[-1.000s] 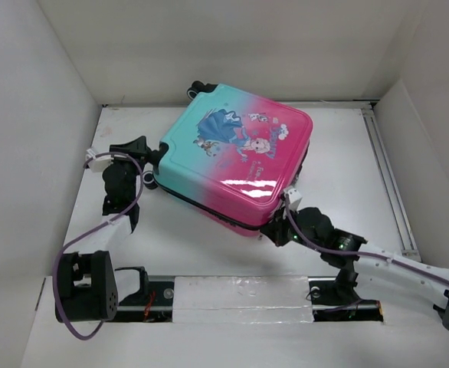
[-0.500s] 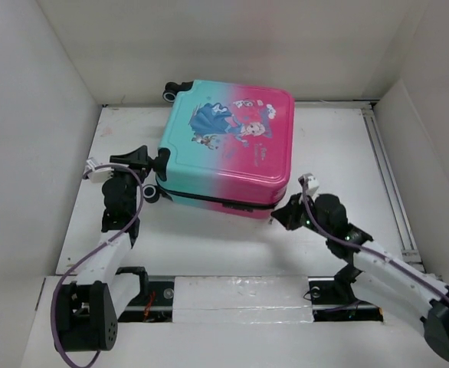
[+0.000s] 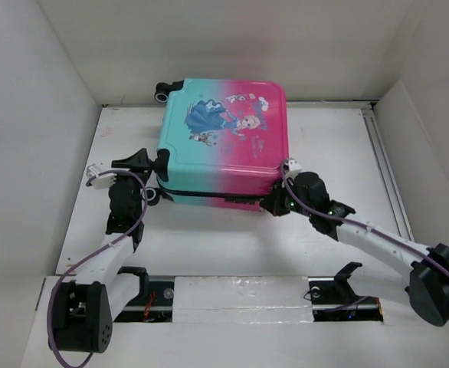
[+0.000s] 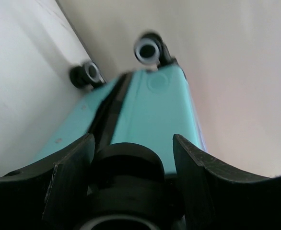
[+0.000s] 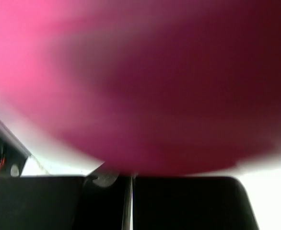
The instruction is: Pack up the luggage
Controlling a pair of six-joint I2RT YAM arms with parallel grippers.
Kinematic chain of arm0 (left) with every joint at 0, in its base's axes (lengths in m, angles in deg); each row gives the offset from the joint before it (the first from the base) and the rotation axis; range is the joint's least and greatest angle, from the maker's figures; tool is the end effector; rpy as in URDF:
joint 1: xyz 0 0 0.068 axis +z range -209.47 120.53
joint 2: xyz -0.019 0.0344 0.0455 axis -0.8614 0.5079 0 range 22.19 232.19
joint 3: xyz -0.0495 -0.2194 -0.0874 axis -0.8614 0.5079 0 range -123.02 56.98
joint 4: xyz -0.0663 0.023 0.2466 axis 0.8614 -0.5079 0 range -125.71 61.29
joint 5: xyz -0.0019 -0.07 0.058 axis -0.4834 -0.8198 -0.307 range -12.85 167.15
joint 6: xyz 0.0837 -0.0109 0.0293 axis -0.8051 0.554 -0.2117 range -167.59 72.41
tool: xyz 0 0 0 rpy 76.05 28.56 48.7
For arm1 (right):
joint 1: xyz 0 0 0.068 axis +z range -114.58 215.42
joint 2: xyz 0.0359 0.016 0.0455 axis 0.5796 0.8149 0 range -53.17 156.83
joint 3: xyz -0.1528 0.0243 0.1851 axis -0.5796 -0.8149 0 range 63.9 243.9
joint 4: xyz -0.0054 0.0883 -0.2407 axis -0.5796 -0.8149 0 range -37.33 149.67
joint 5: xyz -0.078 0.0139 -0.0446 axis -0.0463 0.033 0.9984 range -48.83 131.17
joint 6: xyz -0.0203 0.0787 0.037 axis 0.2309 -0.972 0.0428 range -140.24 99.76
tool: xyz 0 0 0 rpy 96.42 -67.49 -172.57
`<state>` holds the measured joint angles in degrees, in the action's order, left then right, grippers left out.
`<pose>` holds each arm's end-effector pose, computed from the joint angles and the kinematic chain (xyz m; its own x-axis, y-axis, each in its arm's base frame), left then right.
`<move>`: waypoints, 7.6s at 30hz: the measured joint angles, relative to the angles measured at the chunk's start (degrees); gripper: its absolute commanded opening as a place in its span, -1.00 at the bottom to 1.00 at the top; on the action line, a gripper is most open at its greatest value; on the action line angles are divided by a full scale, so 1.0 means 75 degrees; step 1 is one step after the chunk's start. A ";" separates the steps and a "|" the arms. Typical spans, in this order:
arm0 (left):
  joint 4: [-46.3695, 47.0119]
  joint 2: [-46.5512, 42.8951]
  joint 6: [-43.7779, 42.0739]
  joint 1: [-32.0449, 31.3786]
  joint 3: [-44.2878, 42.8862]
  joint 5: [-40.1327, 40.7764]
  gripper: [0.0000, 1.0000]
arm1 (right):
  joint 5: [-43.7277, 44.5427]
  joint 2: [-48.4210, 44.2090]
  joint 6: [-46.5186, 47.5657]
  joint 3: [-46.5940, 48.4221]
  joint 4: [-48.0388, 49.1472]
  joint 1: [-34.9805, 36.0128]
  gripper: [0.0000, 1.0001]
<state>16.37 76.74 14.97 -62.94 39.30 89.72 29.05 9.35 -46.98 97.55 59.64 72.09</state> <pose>0.2642 0.0013 0.2277 0.2041 -0.8802 -0.4285 0.0545 0.4472 -0.8928 0.2187 0.1836 0.1821 -0.6753 0.0458 -0.7361 -0.4786 0.7322 0.4846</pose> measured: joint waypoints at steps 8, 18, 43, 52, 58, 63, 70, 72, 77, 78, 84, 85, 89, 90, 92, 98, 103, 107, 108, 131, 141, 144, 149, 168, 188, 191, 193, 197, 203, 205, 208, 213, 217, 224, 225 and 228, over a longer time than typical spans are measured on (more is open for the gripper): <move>0.0166 0.0210 -0.0251 -0.2384 0.0023 -0.0399 -1.00 | 0.2285 0.0082 0.0283 0.0216 0.0268 0.0047 -1.00; 0.0673 0.0597 -0.0391 -0.4077 0.0017 0.0323 -1.00 | 0.2783 0.1105 0.0140 -0.0399 0.2538 0.1265 -1.00; -0.1399 0.0889 -0.1655 -0.2900 -0.2305 -0.1037 1.00 | 0.2614 -0.0050 -0.0277 -0.1125 0.2509 0.2600 -1.00; -0.0280 0.3885 -0.0029 0.0026 -0.3404 -0.2847 1.00 | 0.2436 -0.0184 -0.0353 -0.1227 0.2489 0.2559 -1.00; 0.0764 0.5773 0.0895 0.0070 -0.4097 -0.4016 1.00 | 0.2384 -0.0181 -0.0358 -0.1227 0.2492 0.2550 -1.00; 0.1285 0.6321 0.1279 0.0073 -0.4616 -0.4366 1.00 | 0.2326 -0.0154 -0.0364 -0.1230 0.2512 0.2550 -1.00; 0.1565 0.7096 0.1510 0.0070 -0.5697 -0.4459 0.80 | 0.2247 -0.0117 -0.0385 -0.1236 0.2527 0.2550 -1.00; 0.1635 0.7274 0.1626 0.0023 -0.5764 -0.4482 0.75 | 0.2241 -0.0119 -0.0388 -0.1236 0.2527 0.2550 -1.00; 0.1993 0.7650 0.2075 -0.0096 -0.5764 -0.4462 0.35 | 0.2244 -0.0119 -0.0391 -0.1236 0.2524 0.2550 -1.00; 0.2101 0.7737 0.2168 -0.0111 -0.5788 -0.4447 0.10 | 0.2241 -0.0122 -0.0393 -0.1236 0.2518 0.2550 -1.00; 0.2317 0.7962 0.2346 -0.0128 -0.6056 -0.4538 -1.00 | 0.2288 -0.0236 -0.0408 -0.1236 0.2477 0.2550 -1.00; 0.2352 0.7976 0.2361 -0.0140 -0.6062 -0.4532 -1.00 | 0.2285 -0.0245 -0.0411 -0.1236 0.2463 0.2550 -1.00; 0.2608 0.7918 0.2326 -0.0160 -0.5846 -0.4368 -1.00 | 0.2226 -0.0347 -0.0411 -0.1239 0.2334 0.2495 -1.00; 0.2734 0.7836 0.2323 -0.0169 -0.5642 -0.4249 -1.00 | 0.2145 -0.0399 -0.0411 -0.1239 0.2238 0.2439 -1.00; 0.2973 0.7463 0.2285 -0.0175 -0.5053 -0.3934 -1.00 | 0.1795 -0.0560 -0.0341 -0.1239 0.1985 0.2215 -1.00; 0.3430 0.5263 0.1842 0.0242 -0.2328 -0.2903 -1.00 | 0.0015 -0.0938 -0.0052 -0.1212 0.1241 0.0921 -1.00; 0.3631 0.2917 0.1460 0.0131 0.0055 -0.1903 -1.00 | -0.0962 -0.0527 0.0096 -0.0787 0.0498 -0.0644 -1.00; 0.2806 0.0796 0.1003 -0.0184 0.1183 -0.1361 -1.00 | -0.1169 0.0213 0.0122 -0.0259 0.0656 -0.1676 -1.00; 0.2372 0.0169 0.0825 -0.0315 0.1346 -0.1230 -1.00 | -0.1032 0.0323 0.0023 -0.0262 0.0956 -0.1798 -1.00; 0.0460 -0.0906 -0.0236 -0.0772 0.0775 -0.0571 -1.00 | 0.5925 -0.0332 0.0452 -0.2279 0.4103 0.2489 -1.00; 0.1399 0.0854 -0.0195 -0.1166 0.0055 -0.1527 -1.00 | 0.3112 -0.2838 0.0393 -0.3086 0.2891 0.2763 -1.00; 0.1323 0.0965 -0.0300 -0.1585 -0.0058 -0.1000 -1.00 | 0.2830 -0.2416 0.0385 -0.2833 0.2623 0.2885 -1.00; 0.1052 0.1005 -0.0542 -0.2142 -0.0166 0.0976 -1.00 | 0.3713 -0.1043 0.0353 -0.2020 0.2626 0.3048 -1.00; 0.0737 -0.0020 -0.0970 -0.4555 0.0003 -0.1023 -0.32 | 0.0527 -0.1772 0.0189 -0.0866 0.1941 -0.1483 -0.91; -0.1868 0.0656 -0.1454 -0.0303 -0.1309 -0.1754 1.00 | -0.0070 -0.3637 0.0297 -0.1116 -0.0009 -0.1067 1.00; -0.1751 0.1381 -0.1428 -0.0289 -0.1658 -0.2361 1.00 | -0.0251 -0.3675 0.0353 -0.1061 -0.0087 -0.1023 1.00; -0.1673 0.1769 -0.1448 -0.0289 -0.1929 -0.2669 1.00 | -0.0393 -0.3570 0.0411 -0.0988 -0.0149 -0.0959 1.00; -0.1445 0.2328 -0.1536 -0.0289 -0.2410 -0.2993 0.95 | -0.0688 -0.3092 0.0533 -0.0711 -0.0154 -0.0810 1.00; -0.1169 0.2888 -0.1699 -0.0289 -0.2681 -0.3293 0.19 | -0.1043 -0.2442 0.0664 -0.0265 -0.0006 -0.0420 1.00; -0.1000 0.2996 -0.1754 -0.0283 -0.2681 -0.3395 -0.10 | -0.0959 -0.2127 0.0682 -0.0169 0.0125 -0.0376 1.00; -0.0854 0.3107 -0.1821 -0.0312 -0.2710 -0.3424 -0.66 | -0.0545 -0.1510 0.0682 0.0052 0.0198 -0.0370 1.00; -0.0772 0.3179 -0.1915 -0.0356 -0.2751 -0.3424 -1.00 | 0.0201 -0.0822 0.0659 0.0356 0.0242 -0.0379 0.58; -0.0656 0.3177 -0.1999 -0.0408 -0.2687 -0.3287 -1.00 | 0.0472 -0.0816 0.0606 0.0358 0.0303 -0.0516 -0.53; -0.0265 0.2022 -0.2092 -0.1061 -0.1495 -0.2541 -1.00 | 0.0641 -0.1402 0.0554 0.0358 -0.0017 -0.1230 -0.71; -0.0259 0.1740 -0.2104 -0.1157 -0.1274 -0.2509 -1.00 | 0.0697 -0.1510 0.0574 0.0358 -0.0067 -0.1411 -0.67; -0.0187 0.1011 -0.2090 -0.1440 -0.0679 -0.2588 -1.00 | 0.0889 -0.1740 0.0737 0.0358 -0.0227 -0.1926 -0.19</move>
<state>14.97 84.32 -0.70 -73.74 34.21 70.31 35.71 -3.70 -41.45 100.24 57.93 57.64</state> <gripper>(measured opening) 0.628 0.599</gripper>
